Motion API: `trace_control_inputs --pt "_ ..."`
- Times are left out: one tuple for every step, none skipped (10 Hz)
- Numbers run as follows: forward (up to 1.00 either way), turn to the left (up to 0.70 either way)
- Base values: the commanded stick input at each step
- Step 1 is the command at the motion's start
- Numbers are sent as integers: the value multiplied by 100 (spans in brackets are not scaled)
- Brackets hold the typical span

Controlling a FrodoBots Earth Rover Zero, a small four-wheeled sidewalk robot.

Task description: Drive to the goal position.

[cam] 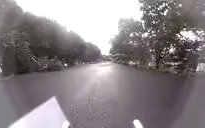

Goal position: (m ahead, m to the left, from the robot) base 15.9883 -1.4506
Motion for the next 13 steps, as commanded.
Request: trace_control_inputs --pt "100 0" --pt "100 0" --pt "100 0" --pt "100 0" --pt "100 0" --pt "100 0" --pt "100 0" --pt "100 -5" --pt "100 -24" --pt "100 -38" --pt "100 -40" --pt "100 -40" --pt "100 -39"
